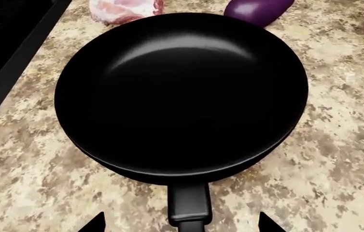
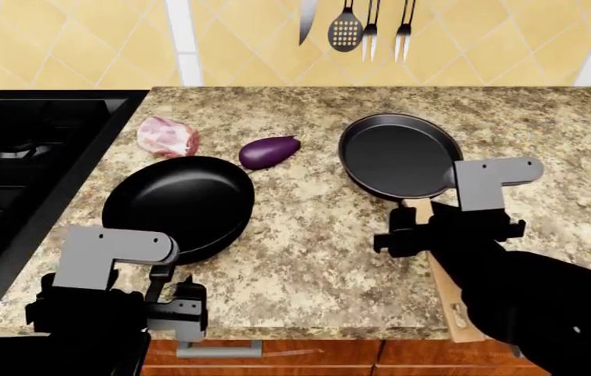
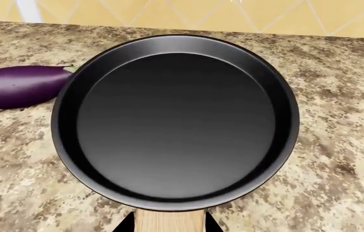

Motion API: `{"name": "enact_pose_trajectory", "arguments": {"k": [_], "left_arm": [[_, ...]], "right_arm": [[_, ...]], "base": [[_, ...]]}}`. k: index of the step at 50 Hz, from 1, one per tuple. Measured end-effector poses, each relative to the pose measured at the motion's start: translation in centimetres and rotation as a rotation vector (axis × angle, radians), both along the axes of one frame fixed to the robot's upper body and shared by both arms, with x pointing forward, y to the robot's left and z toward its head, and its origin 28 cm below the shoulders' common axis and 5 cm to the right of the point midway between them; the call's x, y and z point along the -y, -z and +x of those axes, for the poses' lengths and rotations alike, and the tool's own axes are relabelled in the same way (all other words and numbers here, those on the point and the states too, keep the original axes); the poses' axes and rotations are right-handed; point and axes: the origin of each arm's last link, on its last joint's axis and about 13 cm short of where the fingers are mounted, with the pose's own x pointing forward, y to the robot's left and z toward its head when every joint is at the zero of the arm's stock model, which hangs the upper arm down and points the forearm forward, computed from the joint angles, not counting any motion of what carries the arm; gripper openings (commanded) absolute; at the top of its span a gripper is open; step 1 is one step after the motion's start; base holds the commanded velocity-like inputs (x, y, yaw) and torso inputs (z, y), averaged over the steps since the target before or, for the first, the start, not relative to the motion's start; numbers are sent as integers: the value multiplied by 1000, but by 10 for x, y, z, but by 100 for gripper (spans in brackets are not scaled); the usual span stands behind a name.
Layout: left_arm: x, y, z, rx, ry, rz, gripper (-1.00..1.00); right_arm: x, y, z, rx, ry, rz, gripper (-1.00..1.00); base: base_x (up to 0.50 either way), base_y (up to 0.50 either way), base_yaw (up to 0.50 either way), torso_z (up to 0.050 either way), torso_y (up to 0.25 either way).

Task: Place both pans onto different burners. Then place the eggplant and the pork loin on different pans.

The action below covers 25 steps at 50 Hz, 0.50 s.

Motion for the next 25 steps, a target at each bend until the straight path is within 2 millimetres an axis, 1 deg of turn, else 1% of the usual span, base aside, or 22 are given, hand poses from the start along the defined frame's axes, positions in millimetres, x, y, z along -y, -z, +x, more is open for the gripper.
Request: {"name": "enact_pose_trajectory", "arguments": {"k": [16, 25], "left_arm": [[2, 13, 5, -45, 13, 11, 100], [3, 16, 7, -34, 18, -3, 100]], "right_arm": [[2, 1, 1, 0, 5, 7, -100], [2, 3, 1, -5, 6, 10, -100]], "base": [[0, 0, 0, 0, 2], [1, 0, -1, 0, 0]]}}
